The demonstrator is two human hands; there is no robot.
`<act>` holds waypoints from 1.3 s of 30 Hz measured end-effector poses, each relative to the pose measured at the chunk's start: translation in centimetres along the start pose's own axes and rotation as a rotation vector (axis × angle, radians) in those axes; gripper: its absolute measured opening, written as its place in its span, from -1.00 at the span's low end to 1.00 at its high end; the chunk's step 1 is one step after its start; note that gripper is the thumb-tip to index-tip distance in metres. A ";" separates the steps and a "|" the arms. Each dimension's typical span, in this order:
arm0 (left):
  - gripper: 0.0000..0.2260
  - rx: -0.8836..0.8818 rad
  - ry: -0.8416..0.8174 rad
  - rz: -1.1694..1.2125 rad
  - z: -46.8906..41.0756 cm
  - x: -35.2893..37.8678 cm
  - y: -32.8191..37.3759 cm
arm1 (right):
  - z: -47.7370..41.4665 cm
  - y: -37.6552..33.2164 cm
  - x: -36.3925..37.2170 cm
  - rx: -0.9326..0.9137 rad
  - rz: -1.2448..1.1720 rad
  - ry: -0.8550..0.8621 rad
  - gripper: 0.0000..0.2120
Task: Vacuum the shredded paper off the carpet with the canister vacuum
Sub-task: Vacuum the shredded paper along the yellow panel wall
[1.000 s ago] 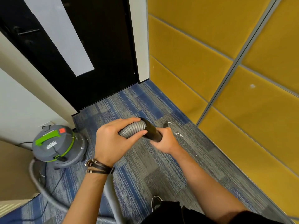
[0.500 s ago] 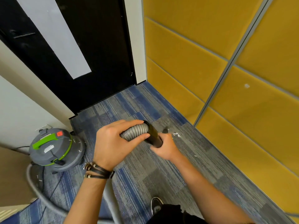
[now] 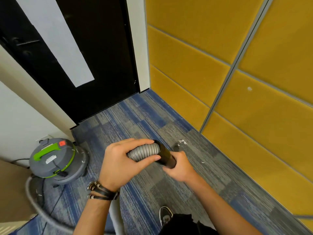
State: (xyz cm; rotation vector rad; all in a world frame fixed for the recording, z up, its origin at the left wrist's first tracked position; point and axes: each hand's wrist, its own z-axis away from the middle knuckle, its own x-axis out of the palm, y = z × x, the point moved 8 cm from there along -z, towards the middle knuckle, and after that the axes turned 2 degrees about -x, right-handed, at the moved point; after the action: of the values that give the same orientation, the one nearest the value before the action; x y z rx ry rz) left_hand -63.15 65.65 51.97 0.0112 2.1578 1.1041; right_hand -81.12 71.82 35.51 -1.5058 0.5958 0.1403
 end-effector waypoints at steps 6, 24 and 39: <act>-0.65 -0.033 0.052 -0.029 1.7 0.1 -0.4 | 0.9 0.4 -0.6 -0.016 0.077 0.021 -0.68; -0.65 0.014 -0.047 -0.002 2.6 3.4 0.3 | 4.4 1.9 -1.4 0.055 0.024 0.046 -0.70; -0.66 -0.081 -0.005 -0.054 4.7 2.5 -2.2 | 2.7 1.2 1.6 0.046 0.069 -0.039 -0.61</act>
State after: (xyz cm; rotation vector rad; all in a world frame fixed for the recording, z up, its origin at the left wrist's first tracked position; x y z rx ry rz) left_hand -61.57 68.38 47.15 -0.0810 2.0957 1.1576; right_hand -79.55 74.05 33.59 -1.4351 0.6166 0.2072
